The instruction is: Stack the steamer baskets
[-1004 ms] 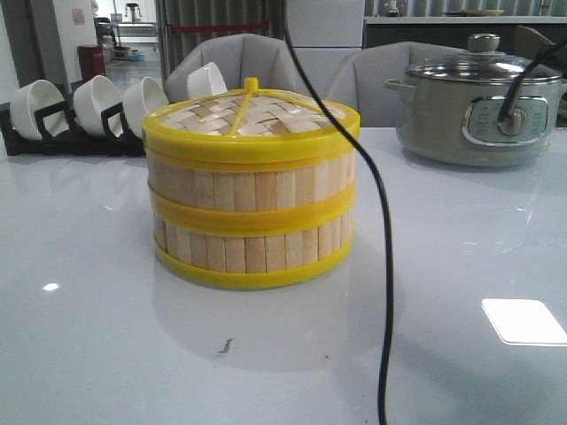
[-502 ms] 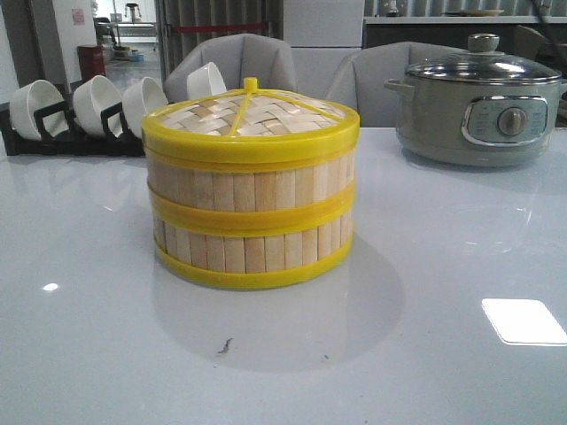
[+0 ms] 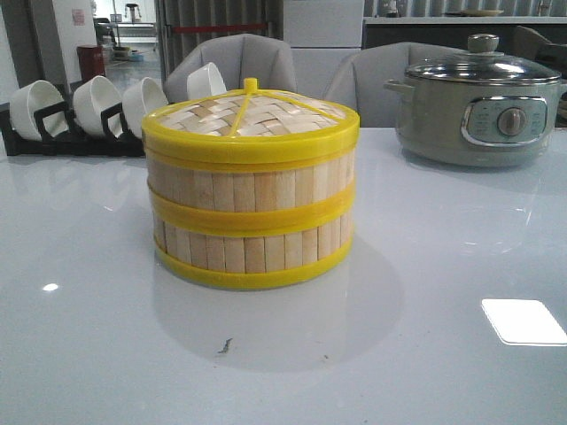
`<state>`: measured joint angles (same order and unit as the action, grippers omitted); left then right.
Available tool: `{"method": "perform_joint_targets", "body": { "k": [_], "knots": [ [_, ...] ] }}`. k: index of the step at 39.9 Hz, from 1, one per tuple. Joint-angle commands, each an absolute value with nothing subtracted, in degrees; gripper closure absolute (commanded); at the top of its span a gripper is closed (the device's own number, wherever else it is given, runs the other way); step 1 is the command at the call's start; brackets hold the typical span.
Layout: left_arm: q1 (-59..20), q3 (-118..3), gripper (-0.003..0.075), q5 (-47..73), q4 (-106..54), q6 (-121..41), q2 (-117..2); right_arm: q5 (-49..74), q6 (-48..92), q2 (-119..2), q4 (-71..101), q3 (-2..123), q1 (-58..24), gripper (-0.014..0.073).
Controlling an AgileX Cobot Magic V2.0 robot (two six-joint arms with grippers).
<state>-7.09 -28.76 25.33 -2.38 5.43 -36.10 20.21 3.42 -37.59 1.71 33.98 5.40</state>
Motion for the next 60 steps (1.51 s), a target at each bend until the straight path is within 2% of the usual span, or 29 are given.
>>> {"method": "perform_joint_targets", "body": {
  "k": [1, 13, 24, 28, 31, 32, 34, 60],
  "knots": [
    [-7.51, -30.38, 0.0626, 20.84, -2.6, 5.64, -35.89, 14.6, 3.56, -31.64, 1.2, 29.95, 5.9, 0.0228],
    [-7.51, -30.38, 0.0626, 20.84, -2.6, 5.64, -35.89, 14.6, 3.56, -19.51, 1.71, 16.99, 5.9, 0.0228],
    [-7.51, -30.38, 0.0626, 20.84, -2.6, 5.64, -35.89, 12.03, 3.56, -16.26, 1.76, 14.16, 5.9, 0.0235],
    [-7.51, -30.38, 0.0626, 20.84, -2.6, 5.64, -35.89, 12.08, 3.56, -16.26, 1.76, 14.16, 5.9, 0.0356],
    [-7.51, -30.38, 0.0626, 20.84, -2.6, 5.64, -35.89, 12.38, 3.56, -16.26, 1.76, 14.16, 5.9, 0.0559],
    [-7.51, -30.38, 0.0626, 20.84, -2.6, 5.64, -35.89, 12.45, 3.56, -16.26, 1.82, 14.16, 5.9, 0.0582],
    [-7.51, -30.38, 0.0626, 20.84, -2.6, 5.64, -35.89, 12.45, 3.56, -16.26, 1.81, 14.16, 5.9, 0.0542],
    [-7.51, -30.38, 0.0626, 20.84, -2.6, 5.64, -35.89, 12.46, 3.56, -16.26, 1.81, 14.16, 5.84, 0.0545]
  ]
}}
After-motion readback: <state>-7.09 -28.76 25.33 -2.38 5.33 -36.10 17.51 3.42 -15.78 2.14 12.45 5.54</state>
